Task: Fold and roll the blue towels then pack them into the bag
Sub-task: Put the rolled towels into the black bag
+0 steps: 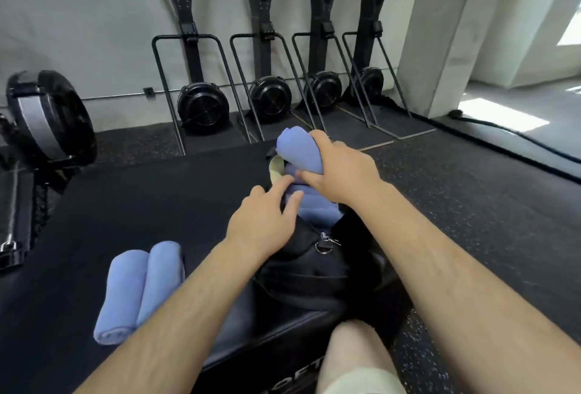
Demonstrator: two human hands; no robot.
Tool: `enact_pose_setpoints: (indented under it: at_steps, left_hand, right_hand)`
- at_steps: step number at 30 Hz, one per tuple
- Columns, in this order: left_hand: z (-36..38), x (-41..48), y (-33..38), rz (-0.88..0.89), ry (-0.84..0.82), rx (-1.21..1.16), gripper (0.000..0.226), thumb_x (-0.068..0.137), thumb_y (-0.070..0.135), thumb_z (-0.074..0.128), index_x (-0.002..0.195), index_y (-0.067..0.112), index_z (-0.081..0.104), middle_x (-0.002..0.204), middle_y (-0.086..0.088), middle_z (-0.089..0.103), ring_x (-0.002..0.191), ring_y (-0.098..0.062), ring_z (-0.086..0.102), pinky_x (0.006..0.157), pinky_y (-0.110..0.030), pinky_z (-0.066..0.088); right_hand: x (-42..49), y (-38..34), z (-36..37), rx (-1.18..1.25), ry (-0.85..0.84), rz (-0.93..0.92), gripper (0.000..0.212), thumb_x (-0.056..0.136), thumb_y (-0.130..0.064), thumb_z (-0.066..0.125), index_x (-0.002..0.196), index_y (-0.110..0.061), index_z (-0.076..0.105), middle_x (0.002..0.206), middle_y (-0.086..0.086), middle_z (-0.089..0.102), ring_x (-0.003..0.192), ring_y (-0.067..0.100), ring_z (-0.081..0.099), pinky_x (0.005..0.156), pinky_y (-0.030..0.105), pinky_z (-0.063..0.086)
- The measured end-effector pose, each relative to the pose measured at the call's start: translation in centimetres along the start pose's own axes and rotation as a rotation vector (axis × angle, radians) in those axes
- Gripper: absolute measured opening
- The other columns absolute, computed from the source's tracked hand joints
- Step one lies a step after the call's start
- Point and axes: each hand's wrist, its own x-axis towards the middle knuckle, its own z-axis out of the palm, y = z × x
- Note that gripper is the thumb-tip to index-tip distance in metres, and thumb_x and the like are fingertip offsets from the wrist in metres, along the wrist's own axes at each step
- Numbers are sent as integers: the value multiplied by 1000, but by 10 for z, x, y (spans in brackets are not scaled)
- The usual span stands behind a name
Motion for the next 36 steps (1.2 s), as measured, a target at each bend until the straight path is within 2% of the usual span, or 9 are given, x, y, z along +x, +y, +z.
enact_pose_setpoints:
  at_steps: [2, 4, 8, 12, 18, 24, 27, 30, 36]
  left_hand:
    - [9, 12, 1, -47, -47, 22, 39, 105, 54, 31, 109, 27, 58, 105, -7, 52, 95, -31, 57, 87, -45, 51]
    - [14, 19, -1, -29, 1, 77, 35, 107, 40, 34, 88, 15, 51, 98, -7, 53, 88, -29, 57, 77, -40, 49]
    - [13, 20, -5, -14, 158, 63, 20, 102, 18, 43, 83, 16, 43, 86, -3, 44, 76, -23, 46, 66, -33, 36]
    - [12, 18, -12, 30, 190, 65, 32, 101, 14, 43, 70, 17, 35, 79, -1, 39, 71, -24, 45, 62, -33, 31]
    - [17, 17, -15, 79, 231, 26, 29, 100, 14, 45, 71, 16, 45, 74, 3, 37, 65, -17, 41, 59, -30, 26]
    - [21, 17, -17, 85, 257, 16, 27, 101, 15, 45, 80, 10, 60, 79, 0, 45, 67, -18, 46, 60, -31, 34]
    - [22, 17, -17, 79, 251, 6, 28, 101, 16, 44, 81, 10, 62, 80, 0, 46, 69, -18, 47, 61, -31, 37]
    - [21, 17, -14, 85, 249, 0, 27, 101, 16, 45, 84, 9, 64, 82, -1, 48, 71, -19, 50, 64, -33, 41]
    - [15, 10, -11, 88, 284, -9, 16, 91, 2, 48, 91, 7, 63, 79, 2, 40, 68, -19, 42, 59, -28, 28]
  right_hand:
    - [15, 5, 8, -45, -58, 0, 65, 90, -53, 59, 142, -26, 31, 115, 10, 59, 97, 34, 61, 71, 39, 43]
    - [28, 6, 20, -105, -125, -16, 64, 89, -48, 60, 142, -24, 32, 122, 12, 57, 106, 36, 60, 78, 41, 43]
    - [50, 7, 58, -125, -262, -29, 54, 89, -36, 63, 136, -24, 40, 135, 12, 47, 121, 39, 52, 98, 48, 46]
    - [63, 12, 98, -266, -328, -30, 53, 89, -28, 66, 137, -24, 45, 139, 10, 43, 129, 37, 43, 106, 49, 37]
    - [66, 20, 122, -288, -357, 47, 61, 86, -17, 67, 139, -29, 39, 140, 8, 42, 127, 40, 41, 102, 53, 41]
    - [66, 19, 143, -297, -115, 95, 48, 95, -14, 55, 138, -29, 41, 132, 11, 43, 116, 40, 46, 96, 51, 41]
    - [65, 19, 155, -283, -239, 96, 64, 94, -32, 56, 151, -34, 26, 145, 14, 35, 128, 46, 38, 107, 58, 33]
    - [68, 14, 160, -256, -364, 93, 77, 95, -65, 33, 161, -35, 4, 164, 21, 12, 145, 56, 11, 116, 68, 5]
    - [72, 14, 155, -268, -451, 95, 66, 102, -61, 21, 160, -40, -3, 167, 21, 1, 148, 56, 4, 116, 71, 1]
